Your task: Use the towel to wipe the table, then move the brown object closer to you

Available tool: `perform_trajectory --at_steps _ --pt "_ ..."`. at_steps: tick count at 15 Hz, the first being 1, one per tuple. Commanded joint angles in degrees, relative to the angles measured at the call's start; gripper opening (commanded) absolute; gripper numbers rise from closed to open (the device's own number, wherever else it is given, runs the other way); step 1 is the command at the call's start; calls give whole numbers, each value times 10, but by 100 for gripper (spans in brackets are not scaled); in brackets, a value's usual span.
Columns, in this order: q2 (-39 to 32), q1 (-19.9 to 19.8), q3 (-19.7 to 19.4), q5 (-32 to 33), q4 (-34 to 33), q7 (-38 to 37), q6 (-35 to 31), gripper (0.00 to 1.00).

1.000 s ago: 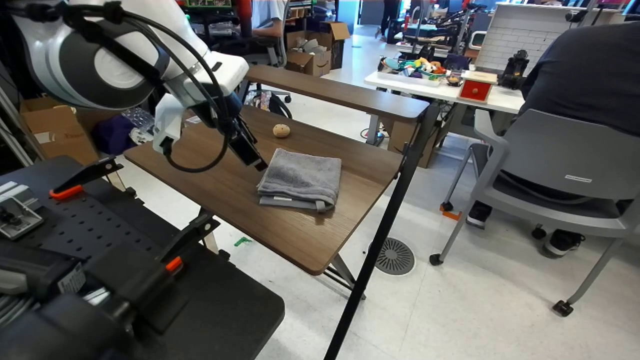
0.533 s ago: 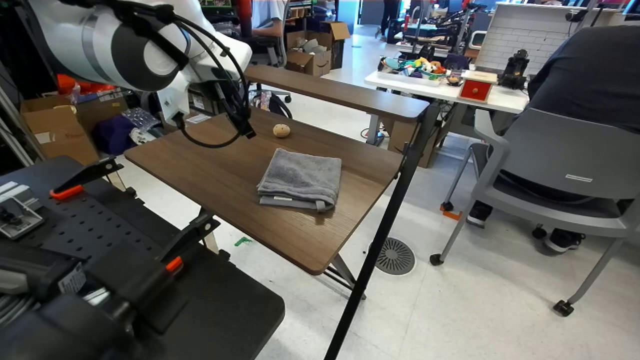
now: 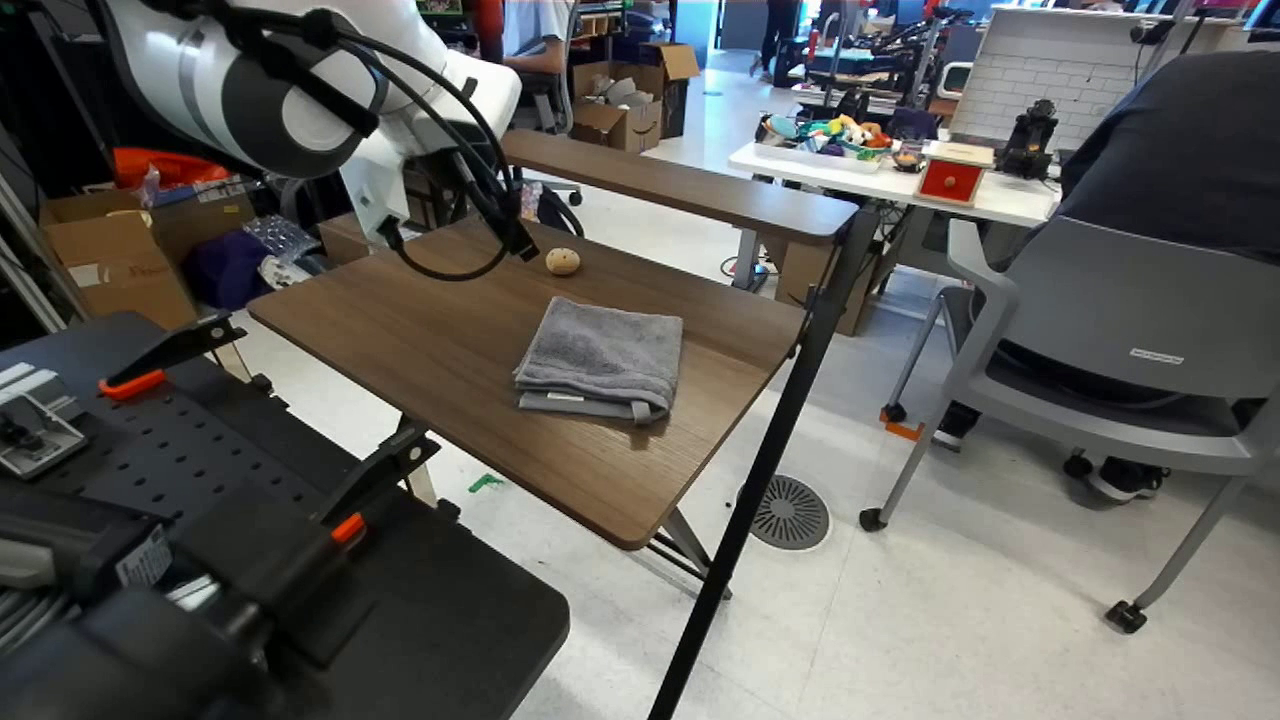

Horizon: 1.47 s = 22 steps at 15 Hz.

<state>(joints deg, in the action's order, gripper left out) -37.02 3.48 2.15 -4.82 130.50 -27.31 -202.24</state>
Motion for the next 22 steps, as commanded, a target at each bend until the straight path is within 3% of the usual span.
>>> perform_trajectory --at_steps 1,4,12,22 --pt "-54 19 6 -47 -51 59 -93 100" --pt "-95 38 10 -59 -105 78 -99 100" --pt "-239 102 -31 -66 -298 152 -71 100" --pt "-360 105 -67 -73 -462 197 -87 100"
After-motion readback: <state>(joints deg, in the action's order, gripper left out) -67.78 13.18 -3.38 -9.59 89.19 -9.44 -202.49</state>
